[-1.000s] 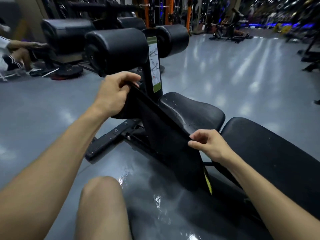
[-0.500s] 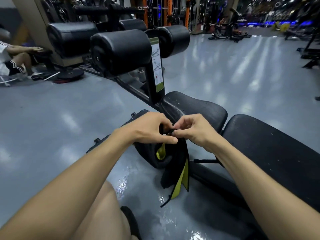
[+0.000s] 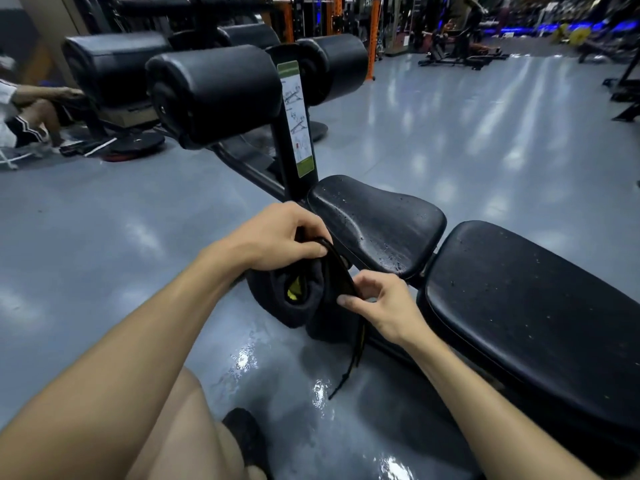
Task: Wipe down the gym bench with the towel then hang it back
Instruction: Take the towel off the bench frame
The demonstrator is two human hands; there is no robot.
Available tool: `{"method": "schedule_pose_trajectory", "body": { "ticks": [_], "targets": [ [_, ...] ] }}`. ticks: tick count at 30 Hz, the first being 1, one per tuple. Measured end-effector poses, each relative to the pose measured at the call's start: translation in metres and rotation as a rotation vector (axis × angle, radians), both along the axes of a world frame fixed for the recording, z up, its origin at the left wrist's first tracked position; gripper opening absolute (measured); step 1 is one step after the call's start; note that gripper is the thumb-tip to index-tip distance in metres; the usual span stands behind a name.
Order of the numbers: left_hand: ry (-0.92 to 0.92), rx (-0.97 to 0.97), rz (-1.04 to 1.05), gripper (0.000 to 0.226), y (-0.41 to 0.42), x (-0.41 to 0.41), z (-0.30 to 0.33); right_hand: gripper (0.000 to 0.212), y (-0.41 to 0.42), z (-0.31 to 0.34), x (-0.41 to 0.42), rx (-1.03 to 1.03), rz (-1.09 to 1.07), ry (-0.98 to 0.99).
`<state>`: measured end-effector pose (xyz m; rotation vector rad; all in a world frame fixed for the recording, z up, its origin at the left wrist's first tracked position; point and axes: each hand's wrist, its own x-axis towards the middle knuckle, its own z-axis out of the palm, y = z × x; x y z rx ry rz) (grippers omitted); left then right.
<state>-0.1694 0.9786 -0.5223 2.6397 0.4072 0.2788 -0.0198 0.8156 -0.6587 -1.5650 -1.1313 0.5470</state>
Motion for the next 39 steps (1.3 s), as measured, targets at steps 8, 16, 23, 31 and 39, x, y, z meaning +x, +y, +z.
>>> {"method": "schedule_pose_trajectory", "body": {
  "ticks": [8, 16, 23, 31, 39],
  "targets": [
    [-0.037, 0.114, 0.158, 0.009, 0.016, -0.021, 0.015, 0.011, 0.011, -0.029, 0.003, -0.077, -0.15, -0.08],
    [-0.082, 0.103, 0.361, 0.009, 0.034, -0.036, -0.002, 0.021, 0.02, -0.037, 0.014, -0.216, -0.171, -0.209],
    [-0.147, 0.062, 0.574, 0.01, 0.047, -0.043, -0.016, 0.02, 0.02, -0.044, 0.016, -0.296, 0.0, -0.192],
    [-0.088, -0.026, 0.64, 0.008, 0.065, -0.062, -0.017, 0.012, 0.011, -0.029, 0.032, -0.355, -0.071, -0.188],
    [0.022, -0.458, 0.604, 0.017, 0.069, -0.065, -0.009, 0.011, 0.019, 0.064, 0.031, -0.212, 0.005, -0.072]
  ]
}}
